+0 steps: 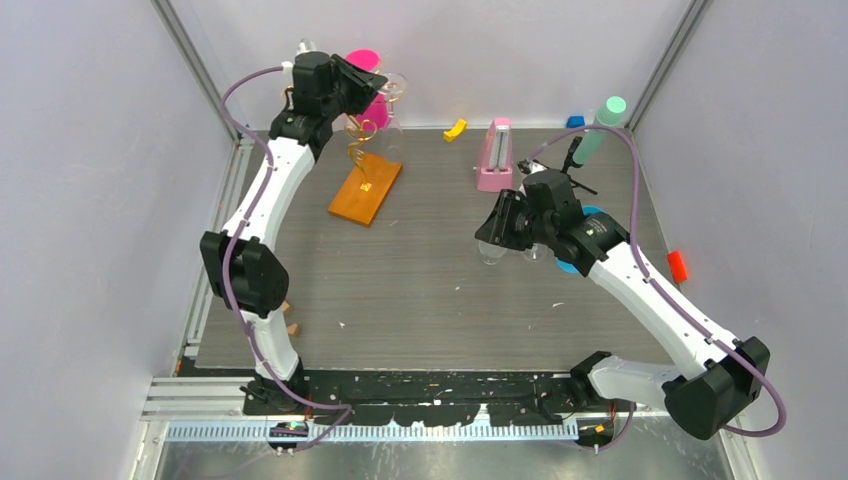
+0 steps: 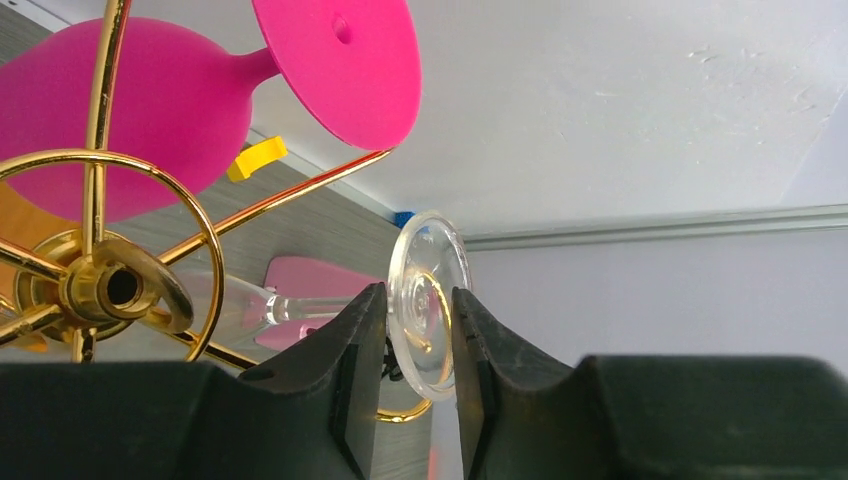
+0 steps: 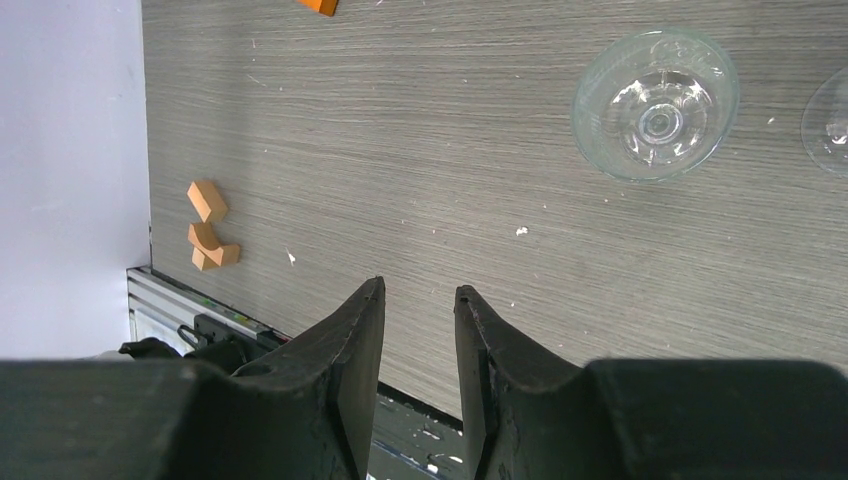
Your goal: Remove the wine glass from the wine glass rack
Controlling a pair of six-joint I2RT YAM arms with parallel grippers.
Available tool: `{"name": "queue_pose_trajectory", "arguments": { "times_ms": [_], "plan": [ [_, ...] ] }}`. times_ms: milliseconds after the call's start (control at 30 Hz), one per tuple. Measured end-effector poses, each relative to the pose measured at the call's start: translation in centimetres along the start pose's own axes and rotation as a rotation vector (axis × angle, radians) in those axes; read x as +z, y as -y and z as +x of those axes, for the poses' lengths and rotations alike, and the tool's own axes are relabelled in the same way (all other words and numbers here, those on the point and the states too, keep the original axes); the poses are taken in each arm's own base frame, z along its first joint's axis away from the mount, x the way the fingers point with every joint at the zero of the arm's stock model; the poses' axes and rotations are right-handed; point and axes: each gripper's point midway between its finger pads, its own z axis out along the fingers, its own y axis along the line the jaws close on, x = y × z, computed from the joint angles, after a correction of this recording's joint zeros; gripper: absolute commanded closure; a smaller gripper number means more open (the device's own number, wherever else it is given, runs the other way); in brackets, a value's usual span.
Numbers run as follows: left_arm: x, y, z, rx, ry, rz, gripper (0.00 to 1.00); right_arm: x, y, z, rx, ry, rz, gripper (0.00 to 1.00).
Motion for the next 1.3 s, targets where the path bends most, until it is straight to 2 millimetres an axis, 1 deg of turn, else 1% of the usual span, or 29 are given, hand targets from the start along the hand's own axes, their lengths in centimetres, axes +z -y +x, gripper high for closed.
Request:
{"name": "queue_pose_trajectory", "arguments": {
  "times_ms": [100,233,433,533,700,833,1100,1300],
  "plan": [
    [0.3,-0.2,-0.1,-0.033,-0.007,0.001,0.71,-0.1,0.0,0.0,0.0,0.001,-0.001,0.63],
    [0.9,-0.4,-0.1,-0.069,-0.018,0.013,0.78,-0.1,0.0,0.0,0.0,0.002,-0.001,0.63],
    [1.1,-0.7,-0.1,-0.096,-0.024,0.016,1.0,-0.2,0.0,0.0,0.0,0.005,-0.004,0.63],
    [1.1,0.0,-0.4,-0.093,-0.016,0.045,1.0,-0.2,-0.1,0.0,0.001,0.005,-0.004,0.63],
    [1.3,-0.3,0.0,-0.108,-0.024,0.049,1.0,-0.2,0.0,0.0,0.003,0.005,-0.003,0.63],
    [1.4,0.2,0.0,-0.143,-0.035,0.092,1.0,-0.2,0.0,0.0,0.004,0.004,-0.003,0.63],
    [0.9,2.4,0.6,-0.181,-0.089,0.189,1.0,-0.2,0.1,0.1,0.005,0.003,-0.003,0.63],
    [0.4,1.9,1.3,-0.193,-0.116,0.189,1.0,-0.2,0.0,0.2,0.011,0.004,-0.003,0.63]
  ]
}}
